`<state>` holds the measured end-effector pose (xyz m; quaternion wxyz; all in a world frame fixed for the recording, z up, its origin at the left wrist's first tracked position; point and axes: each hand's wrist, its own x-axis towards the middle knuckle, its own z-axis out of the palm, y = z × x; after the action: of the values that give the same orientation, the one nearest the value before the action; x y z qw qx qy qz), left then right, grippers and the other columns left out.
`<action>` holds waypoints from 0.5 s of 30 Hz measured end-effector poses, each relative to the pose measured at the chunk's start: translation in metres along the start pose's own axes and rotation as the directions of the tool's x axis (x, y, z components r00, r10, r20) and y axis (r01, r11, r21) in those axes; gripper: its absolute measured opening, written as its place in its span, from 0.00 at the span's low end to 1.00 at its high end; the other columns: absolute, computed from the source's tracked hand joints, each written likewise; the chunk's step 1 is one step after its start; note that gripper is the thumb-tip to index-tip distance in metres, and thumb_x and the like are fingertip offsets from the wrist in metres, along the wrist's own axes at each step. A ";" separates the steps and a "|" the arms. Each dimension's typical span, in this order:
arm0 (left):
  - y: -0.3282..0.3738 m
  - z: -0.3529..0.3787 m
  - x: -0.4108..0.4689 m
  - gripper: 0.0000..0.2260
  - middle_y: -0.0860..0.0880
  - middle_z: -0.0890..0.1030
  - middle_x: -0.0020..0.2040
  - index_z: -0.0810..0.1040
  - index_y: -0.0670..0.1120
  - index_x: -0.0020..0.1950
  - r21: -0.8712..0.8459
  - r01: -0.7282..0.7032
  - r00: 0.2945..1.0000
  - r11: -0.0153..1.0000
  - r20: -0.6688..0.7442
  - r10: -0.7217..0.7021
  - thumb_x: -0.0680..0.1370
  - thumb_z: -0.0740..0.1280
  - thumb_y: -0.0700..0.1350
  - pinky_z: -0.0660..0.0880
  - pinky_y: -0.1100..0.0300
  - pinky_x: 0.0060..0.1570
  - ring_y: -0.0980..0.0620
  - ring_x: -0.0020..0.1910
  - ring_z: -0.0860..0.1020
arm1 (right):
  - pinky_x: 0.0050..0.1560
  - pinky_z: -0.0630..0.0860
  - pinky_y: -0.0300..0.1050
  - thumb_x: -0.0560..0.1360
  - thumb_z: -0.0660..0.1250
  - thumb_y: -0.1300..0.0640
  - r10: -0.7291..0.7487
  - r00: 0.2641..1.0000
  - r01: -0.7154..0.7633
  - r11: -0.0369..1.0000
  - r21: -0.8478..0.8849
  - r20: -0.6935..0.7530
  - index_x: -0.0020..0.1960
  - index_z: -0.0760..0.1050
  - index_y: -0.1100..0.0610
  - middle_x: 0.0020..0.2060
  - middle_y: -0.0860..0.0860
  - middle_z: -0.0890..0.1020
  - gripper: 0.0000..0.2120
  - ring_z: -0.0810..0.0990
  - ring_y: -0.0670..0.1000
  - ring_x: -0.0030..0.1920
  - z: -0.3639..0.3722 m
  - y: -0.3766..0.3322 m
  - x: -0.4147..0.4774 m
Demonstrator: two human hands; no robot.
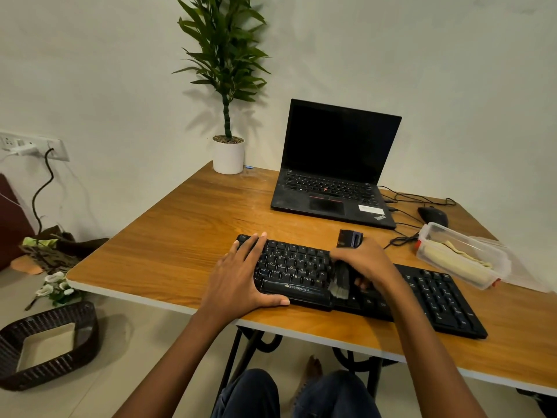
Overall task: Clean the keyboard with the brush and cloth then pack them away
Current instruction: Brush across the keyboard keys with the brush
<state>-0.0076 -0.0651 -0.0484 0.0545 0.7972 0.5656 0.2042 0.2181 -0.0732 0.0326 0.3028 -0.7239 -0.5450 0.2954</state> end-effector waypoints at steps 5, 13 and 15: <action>-0.001 0.001 0.001 0.61 0.54 0.48 0.78 0.38 0.56 0.76 0.001 0.005 1.000 1.000 -0.003 -0.005 0.49 0.44 0.85 0.59 0.46 0.70 0.45 0.76 0.50 | 0.21 0.72 0.38 0.70 0.70 0.56 -0.073 0.980 0.100 0.984 0.145 -0.183 0.41 0.75 0.61 0.28 0.53 0.78 0.08 0.74 0.48 0.22 0.014 0.003 0.000; -0.001 0.001 0.001 0.61 0.54 0.48 0.78 0.36 0.56 0.76 0.006 0.012 1.000 1.000 0.004 -0.012 0.49 0.45 0.84 0.59 0.47 0.70 0.46 0.76 0.50 | 0.22 0.72 0.37 0.71 0.69 0.56 -0.042 0.992 0.057 0.991 0.122 -0.117 0.42 0.73 0.61 0.33 0.55 0.80 0.09 0.75 0.49 0.24 -0.008 -0.007 0.021; 0.000 0.001 0.002 0.61 0.54 0.48 0.78 0.36 0.56 0.76 0.011 0.012 1.000 1.000 0.002 -0.012 0.49 0.44 0.85 0.59 0.47 0.70 0.46 0.76 0.50 | 0.23 0.74 0.37 0.71 0.69 0.55 -0.088 0.971 0.117 0.986 0.121 -0.222 0.45 0.75 0.61 0.34 0.55 0.81 0.10 0.77 0.49 0.25 0.007 -0.007 0.026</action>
<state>-0.0068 -0.0635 -0.0492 0.0519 0.7941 0.5716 0.2001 0.2142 -0.0454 0.0307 0.4229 -0.7005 -0.5247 0.2347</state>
